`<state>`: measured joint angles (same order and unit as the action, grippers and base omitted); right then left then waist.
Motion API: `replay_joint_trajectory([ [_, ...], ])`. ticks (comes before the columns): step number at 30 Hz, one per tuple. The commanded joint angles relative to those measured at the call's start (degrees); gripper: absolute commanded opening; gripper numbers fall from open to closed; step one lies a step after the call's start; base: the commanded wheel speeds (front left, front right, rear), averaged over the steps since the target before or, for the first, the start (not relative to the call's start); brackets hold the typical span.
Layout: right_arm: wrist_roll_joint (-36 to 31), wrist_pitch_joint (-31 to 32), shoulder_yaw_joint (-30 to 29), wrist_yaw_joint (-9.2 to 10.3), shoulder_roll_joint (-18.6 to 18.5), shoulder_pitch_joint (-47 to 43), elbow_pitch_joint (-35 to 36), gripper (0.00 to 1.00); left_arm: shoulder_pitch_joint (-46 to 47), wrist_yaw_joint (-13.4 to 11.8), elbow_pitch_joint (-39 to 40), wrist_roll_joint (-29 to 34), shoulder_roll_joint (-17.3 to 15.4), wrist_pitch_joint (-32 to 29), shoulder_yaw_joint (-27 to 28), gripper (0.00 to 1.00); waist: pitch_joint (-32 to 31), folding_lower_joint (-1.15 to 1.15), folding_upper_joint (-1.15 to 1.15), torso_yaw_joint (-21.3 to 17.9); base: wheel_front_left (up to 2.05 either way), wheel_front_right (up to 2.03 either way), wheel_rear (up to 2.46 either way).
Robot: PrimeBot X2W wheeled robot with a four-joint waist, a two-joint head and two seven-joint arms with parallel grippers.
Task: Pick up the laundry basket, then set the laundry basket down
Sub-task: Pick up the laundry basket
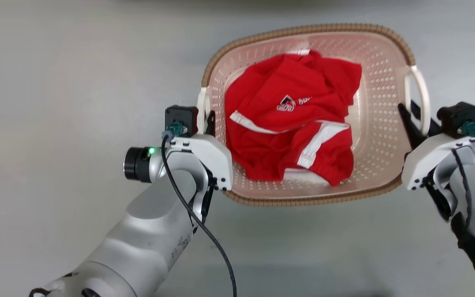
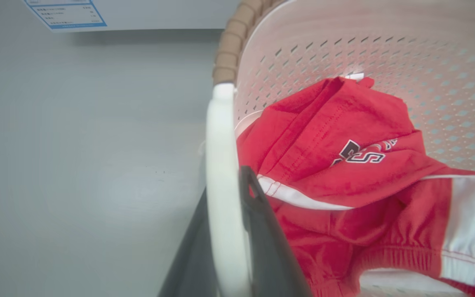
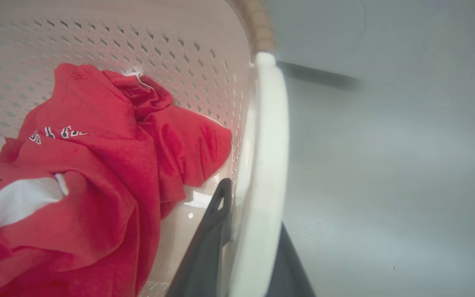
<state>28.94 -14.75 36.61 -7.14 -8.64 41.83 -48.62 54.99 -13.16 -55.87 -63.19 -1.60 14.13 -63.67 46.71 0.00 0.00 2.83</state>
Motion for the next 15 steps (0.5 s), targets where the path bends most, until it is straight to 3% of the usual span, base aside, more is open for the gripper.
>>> replay_joint_trajectory([
  [1,0.7,-0.2,2.7,-0.35,-0.3,-4.0,-2.0,0.00,-1.2,1.0,0.1,0.0,-1.3,0.9,0.4,0.00,-3.7,0.00,0.00,-1.3,0.00,0.00,0.00],
  [15,12.4,4.6,13.7,-0.35,2.9,-7.7,-10.4,0.00,-9.7,5.3,-7.2,-3.2,-1.3,-1.4,-3.8,0.00,-21.3,0.00,0.00,-3.6,0.00,0.00,0.00],
])
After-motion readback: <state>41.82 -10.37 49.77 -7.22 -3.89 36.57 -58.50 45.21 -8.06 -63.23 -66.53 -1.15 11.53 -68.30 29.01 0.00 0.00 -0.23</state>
